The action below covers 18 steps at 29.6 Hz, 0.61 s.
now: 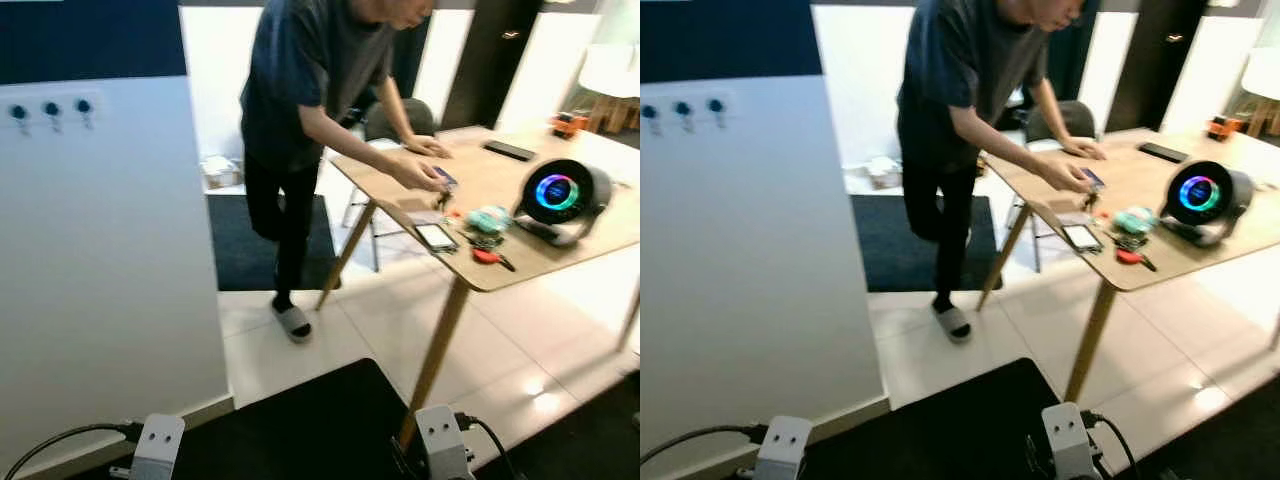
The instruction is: Hang keys on a hook
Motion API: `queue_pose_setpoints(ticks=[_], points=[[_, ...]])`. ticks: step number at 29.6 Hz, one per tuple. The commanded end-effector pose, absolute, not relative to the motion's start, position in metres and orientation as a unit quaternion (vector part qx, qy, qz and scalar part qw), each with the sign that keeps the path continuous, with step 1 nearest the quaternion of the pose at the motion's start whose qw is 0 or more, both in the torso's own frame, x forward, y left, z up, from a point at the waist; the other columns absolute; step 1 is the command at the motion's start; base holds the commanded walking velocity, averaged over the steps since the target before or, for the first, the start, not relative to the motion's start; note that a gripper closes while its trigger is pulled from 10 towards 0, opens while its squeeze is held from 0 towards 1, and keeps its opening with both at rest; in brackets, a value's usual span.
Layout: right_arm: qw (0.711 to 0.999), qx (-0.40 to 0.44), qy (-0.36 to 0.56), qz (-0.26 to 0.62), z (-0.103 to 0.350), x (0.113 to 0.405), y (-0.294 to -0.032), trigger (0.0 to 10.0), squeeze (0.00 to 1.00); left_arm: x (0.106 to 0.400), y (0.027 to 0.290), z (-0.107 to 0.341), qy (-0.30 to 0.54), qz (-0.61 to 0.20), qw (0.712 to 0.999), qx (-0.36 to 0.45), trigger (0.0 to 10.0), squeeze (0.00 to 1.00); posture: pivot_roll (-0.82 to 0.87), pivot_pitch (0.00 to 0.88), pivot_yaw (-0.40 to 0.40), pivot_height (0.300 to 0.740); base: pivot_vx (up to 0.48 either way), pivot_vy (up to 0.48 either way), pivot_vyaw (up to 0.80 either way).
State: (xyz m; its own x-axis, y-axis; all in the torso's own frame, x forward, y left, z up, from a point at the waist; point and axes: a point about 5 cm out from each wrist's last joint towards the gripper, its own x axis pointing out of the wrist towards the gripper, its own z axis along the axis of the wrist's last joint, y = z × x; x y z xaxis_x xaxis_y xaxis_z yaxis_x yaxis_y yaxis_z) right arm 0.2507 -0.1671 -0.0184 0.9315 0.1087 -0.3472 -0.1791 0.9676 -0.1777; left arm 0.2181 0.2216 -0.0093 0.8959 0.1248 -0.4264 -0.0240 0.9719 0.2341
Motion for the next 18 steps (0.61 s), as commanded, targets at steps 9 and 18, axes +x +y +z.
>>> queue_pose_setpoints(ticks=[9, 18], points=[[0.975, -0.104, 0.183, 0.076, -0.0228, 0.2465, -0.1674, 10.0, 0.0, 0.2163, 0.2211, -0.0117, 0.232, 0.035, 0.965, 0.117, 10.0, 0.0, 0.08, 0.124, 0.013, 0.74, 0.0, 0.0, -0.78], [0.974, -0.106, 0.182, 0.078, -0.0217, 0.248, -0.168, 10.0, 0.0, 0.2168, 0.2204, -0.0123, 0.232, 0.036, 0.965, 0.115, 10.0, 0.0, 0.08, 0.116, 0.009, 0.74, 0.0, 0.0, -0.79]])
